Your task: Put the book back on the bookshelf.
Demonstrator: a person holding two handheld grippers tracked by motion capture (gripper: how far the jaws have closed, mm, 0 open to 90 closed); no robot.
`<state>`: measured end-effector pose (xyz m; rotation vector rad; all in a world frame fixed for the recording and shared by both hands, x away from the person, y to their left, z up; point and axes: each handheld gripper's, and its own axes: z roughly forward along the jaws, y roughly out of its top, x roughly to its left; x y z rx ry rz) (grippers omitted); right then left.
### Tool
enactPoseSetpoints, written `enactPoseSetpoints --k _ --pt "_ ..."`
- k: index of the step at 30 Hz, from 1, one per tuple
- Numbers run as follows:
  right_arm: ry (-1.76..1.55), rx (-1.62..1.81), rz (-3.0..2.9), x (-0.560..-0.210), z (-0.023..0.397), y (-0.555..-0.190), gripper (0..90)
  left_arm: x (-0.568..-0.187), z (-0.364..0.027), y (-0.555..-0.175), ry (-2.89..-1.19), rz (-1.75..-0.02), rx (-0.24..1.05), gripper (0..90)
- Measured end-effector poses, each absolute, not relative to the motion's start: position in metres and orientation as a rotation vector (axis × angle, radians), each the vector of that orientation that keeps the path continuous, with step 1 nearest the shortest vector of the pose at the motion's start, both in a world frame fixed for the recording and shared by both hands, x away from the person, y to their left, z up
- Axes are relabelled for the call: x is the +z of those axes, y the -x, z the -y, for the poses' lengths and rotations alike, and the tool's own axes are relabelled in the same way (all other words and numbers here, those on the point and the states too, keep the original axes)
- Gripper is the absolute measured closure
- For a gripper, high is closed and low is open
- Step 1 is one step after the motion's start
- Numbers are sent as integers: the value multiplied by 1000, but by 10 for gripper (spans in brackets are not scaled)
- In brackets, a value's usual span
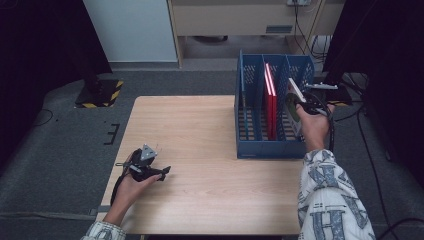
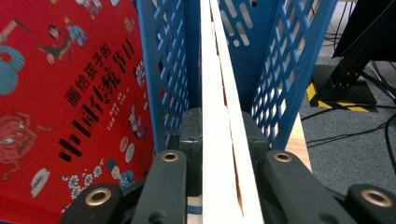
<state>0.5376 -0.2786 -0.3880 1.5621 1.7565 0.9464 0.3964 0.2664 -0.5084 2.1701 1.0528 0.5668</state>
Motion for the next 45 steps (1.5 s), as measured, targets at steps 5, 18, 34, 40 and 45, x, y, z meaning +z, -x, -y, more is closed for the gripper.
enactPoseSetpoints --k 5,18,34,40,45 --pt "-1581 926 -1768 -400 277 -540 766 -508 -267 -396 -2170 -1051 567 54" --pt "-1598 890 -1797 -412 273 -544 766 -508 -266 -396 -2179 -1047 567 56" --pt "-1625 864 -1822 -427 271 -547 765 -508 -265 -396 -2180 -1042 566 57" --pt "-1633 863 -1835 -433 270 -547 765 -508 -265 -396 -2180 -1041 566 60" --pt "-1632 854 -1851 -433 271 -547 763 -508 -265 -396 -2180 -1041 568 60"
